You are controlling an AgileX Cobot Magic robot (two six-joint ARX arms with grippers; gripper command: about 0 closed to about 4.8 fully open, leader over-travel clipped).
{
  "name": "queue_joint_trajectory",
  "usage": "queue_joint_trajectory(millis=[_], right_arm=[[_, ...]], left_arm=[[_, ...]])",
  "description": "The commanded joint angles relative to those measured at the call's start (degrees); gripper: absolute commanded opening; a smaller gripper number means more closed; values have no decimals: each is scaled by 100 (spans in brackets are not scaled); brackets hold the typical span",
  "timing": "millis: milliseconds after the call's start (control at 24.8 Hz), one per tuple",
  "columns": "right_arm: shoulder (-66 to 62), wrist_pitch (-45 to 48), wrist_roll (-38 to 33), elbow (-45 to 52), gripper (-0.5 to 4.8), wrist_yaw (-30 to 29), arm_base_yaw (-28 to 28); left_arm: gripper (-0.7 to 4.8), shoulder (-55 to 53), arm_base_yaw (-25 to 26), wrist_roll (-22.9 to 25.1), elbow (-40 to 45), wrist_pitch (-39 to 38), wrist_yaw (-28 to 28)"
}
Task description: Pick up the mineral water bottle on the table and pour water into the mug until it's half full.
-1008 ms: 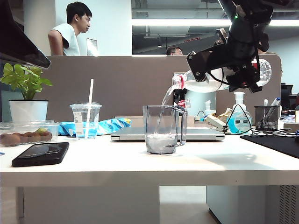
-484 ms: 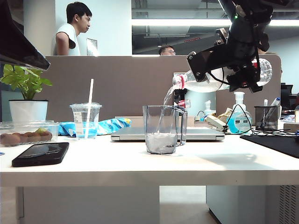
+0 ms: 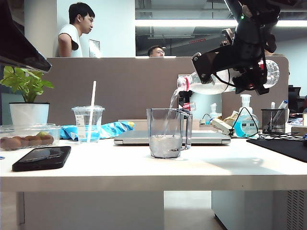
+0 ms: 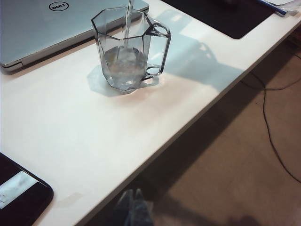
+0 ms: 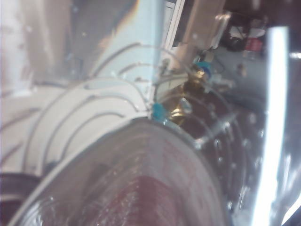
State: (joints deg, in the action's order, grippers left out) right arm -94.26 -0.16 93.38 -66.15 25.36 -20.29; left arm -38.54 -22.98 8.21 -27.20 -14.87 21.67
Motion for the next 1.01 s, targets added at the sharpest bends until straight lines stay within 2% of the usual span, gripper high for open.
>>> queue_joint_trajectory(millis=[40,363,444,484,524,686,847,928,1008], right_arm=[[46,177,-302,-42,251,0,-20],[46,173,-1394,-42,251,-354,-138],[46,173,-1934,-39,252,-474,-184],[46,173,-2295,-39,252,-573,-184],[46,175,-3235,-39,252,-739,-181],[46,275,-4341,-31,252,-1049,-140],[61,940,-5810,120,252,-1274,11],[61,1572,-7191,413,252,-1663,216],[61,2194,-7672,737,252,-1790,280]], left_arm=[[-4,11,7,37,-26,35,15],[-4,11,7,37,-26,33,17],[-5,11,7,37,-26,37,20],[-5,11,4,37,-26,37,22],[-5,11,4,33,-26,35,59],[-4,11,4,-26,-26,33,22],[-4,13,4,-26,-26,37,111],[-4,13,4,-24,-26,72,153],[-4,13,4,-26,-26,72,155]])
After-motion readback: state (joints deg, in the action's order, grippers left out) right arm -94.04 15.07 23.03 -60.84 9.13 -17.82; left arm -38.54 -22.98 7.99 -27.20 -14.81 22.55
